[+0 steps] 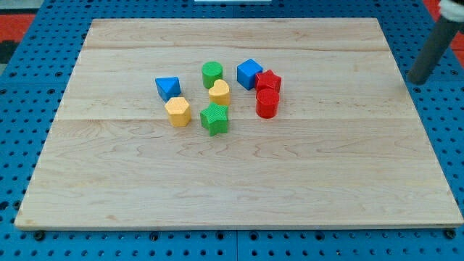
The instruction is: Move the green star right to the blue triangle
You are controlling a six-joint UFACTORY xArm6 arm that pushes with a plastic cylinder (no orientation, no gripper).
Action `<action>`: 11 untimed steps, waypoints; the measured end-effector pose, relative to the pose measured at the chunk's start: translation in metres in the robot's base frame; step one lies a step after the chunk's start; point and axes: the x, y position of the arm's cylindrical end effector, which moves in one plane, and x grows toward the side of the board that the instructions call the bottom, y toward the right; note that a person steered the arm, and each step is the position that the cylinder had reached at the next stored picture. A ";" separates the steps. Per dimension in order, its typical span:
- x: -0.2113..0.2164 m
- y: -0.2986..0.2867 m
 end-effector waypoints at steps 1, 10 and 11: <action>0.046 -0.068; 0.044 -0.313; 0.012 -0.314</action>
